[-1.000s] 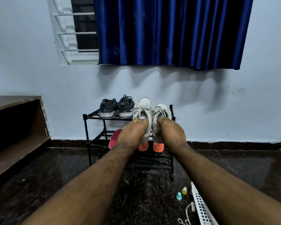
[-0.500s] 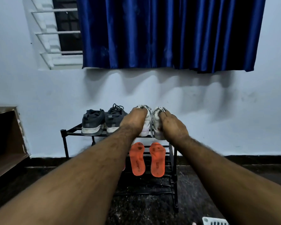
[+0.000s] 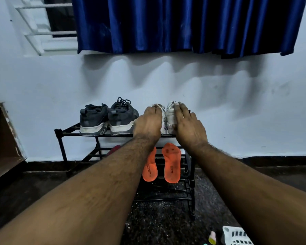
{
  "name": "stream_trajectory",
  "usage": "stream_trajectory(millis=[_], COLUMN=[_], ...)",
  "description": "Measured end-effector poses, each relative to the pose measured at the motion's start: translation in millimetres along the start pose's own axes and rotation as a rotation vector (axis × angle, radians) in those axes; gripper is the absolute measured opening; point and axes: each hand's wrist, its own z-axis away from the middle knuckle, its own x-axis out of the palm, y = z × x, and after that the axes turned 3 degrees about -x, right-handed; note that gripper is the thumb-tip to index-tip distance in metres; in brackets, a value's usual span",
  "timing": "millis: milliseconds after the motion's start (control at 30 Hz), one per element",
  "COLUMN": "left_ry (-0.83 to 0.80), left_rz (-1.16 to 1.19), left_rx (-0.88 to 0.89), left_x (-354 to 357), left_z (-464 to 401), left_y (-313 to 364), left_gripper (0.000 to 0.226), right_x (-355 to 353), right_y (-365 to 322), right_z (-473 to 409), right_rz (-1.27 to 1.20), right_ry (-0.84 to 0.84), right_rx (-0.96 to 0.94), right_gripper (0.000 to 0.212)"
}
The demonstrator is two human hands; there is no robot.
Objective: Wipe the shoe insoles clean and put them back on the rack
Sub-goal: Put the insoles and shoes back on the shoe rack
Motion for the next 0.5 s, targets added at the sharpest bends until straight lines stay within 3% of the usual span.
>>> stream_trajectory(millis=[100,500], left_ry=[0.040,-0.070], left_rz=[-0.046,0.101], left_rx=[0.030,0.030], left_x=[-17.3,-81.6], left_z=[21.2,149.1], left_y=[8.5,38.4], left_gripper=[0.059,0.051], right_x=[-19.2,-96.5], right_y=[1.4,-48.7], right_z=[16.2,121.1], right_rz=[0.040,-0.078], right_ry=[-0.041,-0.228], right_rx=[0.022,0.158], right_gripper=[0.074,0.063])
